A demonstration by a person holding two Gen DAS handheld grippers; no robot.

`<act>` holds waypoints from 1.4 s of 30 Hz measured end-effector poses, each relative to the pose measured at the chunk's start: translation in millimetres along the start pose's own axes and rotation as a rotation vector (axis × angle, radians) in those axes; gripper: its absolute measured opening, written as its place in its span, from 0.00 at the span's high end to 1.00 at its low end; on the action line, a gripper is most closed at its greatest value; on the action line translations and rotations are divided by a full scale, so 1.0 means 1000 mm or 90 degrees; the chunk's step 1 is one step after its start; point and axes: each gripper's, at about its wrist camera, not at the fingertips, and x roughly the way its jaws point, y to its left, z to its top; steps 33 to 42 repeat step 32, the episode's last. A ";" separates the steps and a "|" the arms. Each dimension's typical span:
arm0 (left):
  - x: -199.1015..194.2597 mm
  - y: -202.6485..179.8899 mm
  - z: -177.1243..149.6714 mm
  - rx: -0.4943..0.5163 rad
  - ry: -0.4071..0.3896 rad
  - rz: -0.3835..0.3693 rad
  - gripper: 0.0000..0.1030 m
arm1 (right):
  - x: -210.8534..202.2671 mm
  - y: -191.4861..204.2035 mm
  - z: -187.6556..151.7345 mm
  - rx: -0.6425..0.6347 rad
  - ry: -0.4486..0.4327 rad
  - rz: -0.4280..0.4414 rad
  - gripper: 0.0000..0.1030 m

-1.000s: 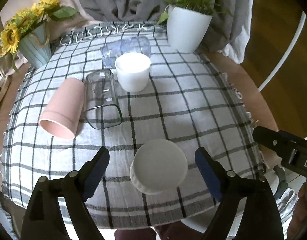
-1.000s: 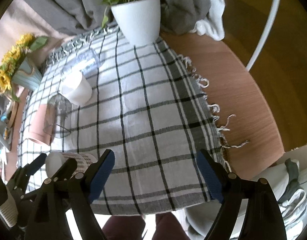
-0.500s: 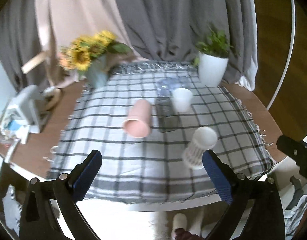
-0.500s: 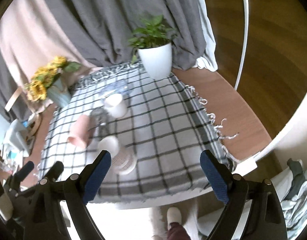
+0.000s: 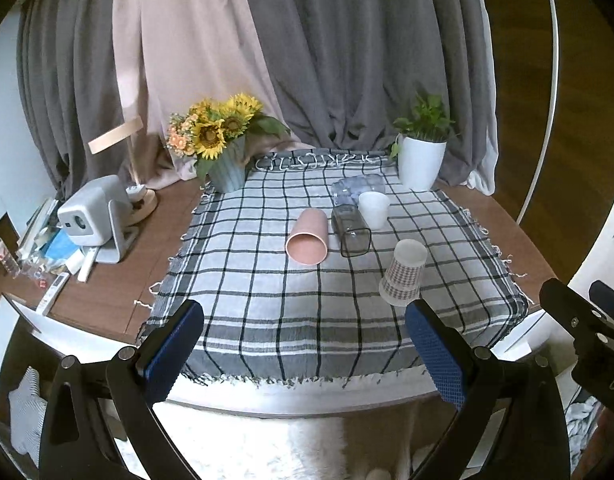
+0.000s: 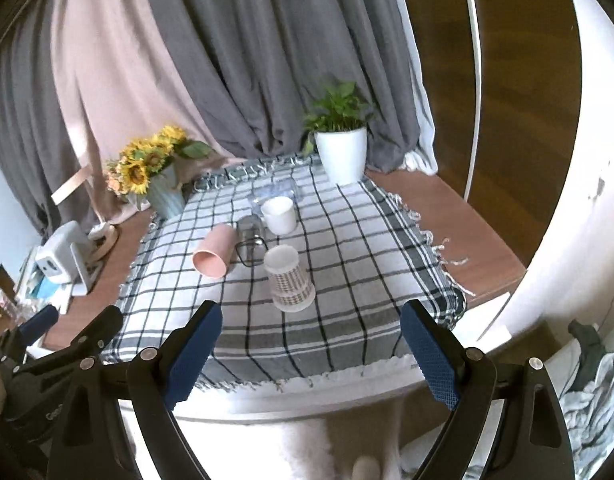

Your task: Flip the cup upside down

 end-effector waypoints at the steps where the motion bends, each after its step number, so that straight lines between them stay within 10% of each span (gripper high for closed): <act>1: -0.003 0.000 -0.001 -0.003 -0.001 0.004 0.00 | -0.005 0.002 -0.002 -0.006 -0.007 0.002 0.12; 42: -0.033 -0.006 -0.003 -0.048 -0.020 0.001 0.00 | -0.032 0.003 -0.004 -0.032 -0.024 0.016 0.11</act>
